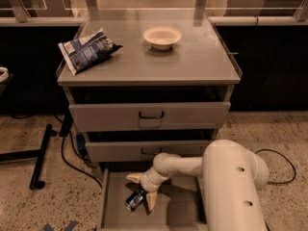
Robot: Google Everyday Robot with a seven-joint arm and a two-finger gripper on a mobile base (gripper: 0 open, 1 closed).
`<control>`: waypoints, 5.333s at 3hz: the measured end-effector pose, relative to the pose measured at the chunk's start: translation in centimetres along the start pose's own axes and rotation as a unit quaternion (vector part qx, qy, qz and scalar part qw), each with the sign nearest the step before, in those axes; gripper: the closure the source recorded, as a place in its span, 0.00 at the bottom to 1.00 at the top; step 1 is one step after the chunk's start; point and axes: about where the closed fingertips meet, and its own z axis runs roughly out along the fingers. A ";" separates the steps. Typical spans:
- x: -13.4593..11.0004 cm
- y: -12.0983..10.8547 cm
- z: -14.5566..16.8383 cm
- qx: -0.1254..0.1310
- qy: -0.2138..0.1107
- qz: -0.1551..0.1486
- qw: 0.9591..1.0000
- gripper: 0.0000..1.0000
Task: Pick pepsi can from bottom drawer and place on counter
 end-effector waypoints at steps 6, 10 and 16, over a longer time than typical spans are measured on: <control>4.3 0.1 11.6 0.019 0.030 0.024 0.999 0.64; 3.4 -0.3 -7.7 0.008 0.009 0.007 1.000 1.00; -9.8 -11.6 -48.2 -0.035 0.186 -0.015 0.982 1.00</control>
Offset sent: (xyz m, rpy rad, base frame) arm 0.0174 0.0442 -0.0985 0.0328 -0.0905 -0.0934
